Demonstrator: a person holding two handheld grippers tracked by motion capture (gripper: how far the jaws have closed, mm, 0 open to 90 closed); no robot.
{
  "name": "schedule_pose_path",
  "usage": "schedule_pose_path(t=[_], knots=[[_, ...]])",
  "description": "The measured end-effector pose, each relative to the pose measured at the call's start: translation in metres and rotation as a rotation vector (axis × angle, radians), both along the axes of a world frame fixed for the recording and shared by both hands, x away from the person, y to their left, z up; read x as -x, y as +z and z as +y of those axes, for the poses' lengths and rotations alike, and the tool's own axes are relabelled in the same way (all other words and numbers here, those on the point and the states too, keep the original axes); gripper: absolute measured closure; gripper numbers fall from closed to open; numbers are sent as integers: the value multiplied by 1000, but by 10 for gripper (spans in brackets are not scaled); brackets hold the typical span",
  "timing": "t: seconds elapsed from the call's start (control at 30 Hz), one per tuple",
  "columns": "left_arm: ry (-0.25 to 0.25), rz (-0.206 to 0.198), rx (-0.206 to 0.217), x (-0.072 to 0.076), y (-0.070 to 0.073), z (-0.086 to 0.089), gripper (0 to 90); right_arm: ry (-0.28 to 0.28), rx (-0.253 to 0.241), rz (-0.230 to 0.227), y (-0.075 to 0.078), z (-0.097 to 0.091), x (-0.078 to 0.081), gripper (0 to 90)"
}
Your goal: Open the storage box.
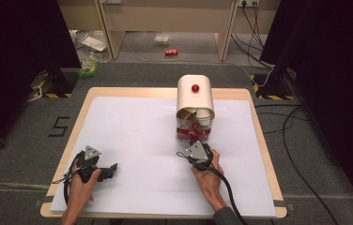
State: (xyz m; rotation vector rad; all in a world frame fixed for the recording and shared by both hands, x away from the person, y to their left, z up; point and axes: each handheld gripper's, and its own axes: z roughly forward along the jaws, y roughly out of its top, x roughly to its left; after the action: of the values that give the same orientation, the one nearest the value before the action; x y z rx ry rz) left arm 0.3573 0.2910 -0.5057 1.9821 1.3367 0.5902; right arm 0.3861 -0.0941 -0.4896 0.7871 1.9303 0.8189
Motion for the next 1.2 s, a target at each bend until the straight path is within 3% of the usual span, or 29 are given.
schedule_pose_path(t=[0.2, 0.43, 0.47, 0.5, 0.53, 0.57, 0.63, 0.77, 0.93, 1.03, 1.1, 1.13, 1.2], knots=[[0, 0, 0, 0, 0, 0, 23, 12, -6, 0, 0, -2, 3, 738], [0, 0, 0, 0, 0, 0, 23, 35, -46, 15, 1, -7, 10, 741], [0, 1, -1, 0, 0, 0, 23, 38, -53, 14, 1, -8, 12, 754], [1, 1, 0, 0, 0, 0, 23, 47, -59, 8, 3, -9, 14, 893], [1, 2, 0, 0, 0, 0, 21, 83, -75, 3, 5, -11, 18, 900], [1, 0, -1, 0, 0, 0, 21, 106, -66, 31, 6, -10, 21, 900], [1, -1, -3, 0, 0, 0, 21, 102, -62, 34, 5, -10, 21, 900], [1, 1, -1, 0, 0, 0, 21, 59, -122, 32, 7, -14, 19, 792], [1, 0, -1, 0, 0, 0, 21, 48, -124, 20, 6, -15, 17, 756], [1, 0, -1, 0, 0, 0, 21, 65, -141, 7, 9, -15, 16, 714], [1, 2, 0, 0, 0, 0, 21, 79, -164, 4, 15, -16, 16, 677], [1, 2, 0, 0, 0, 0, 21, 96, -204, 6, 21, -19, 15, 646], [1, 0, -2, 0, 0, 0, 21, 110, -210, 8, 23, -22, 14, 634]])
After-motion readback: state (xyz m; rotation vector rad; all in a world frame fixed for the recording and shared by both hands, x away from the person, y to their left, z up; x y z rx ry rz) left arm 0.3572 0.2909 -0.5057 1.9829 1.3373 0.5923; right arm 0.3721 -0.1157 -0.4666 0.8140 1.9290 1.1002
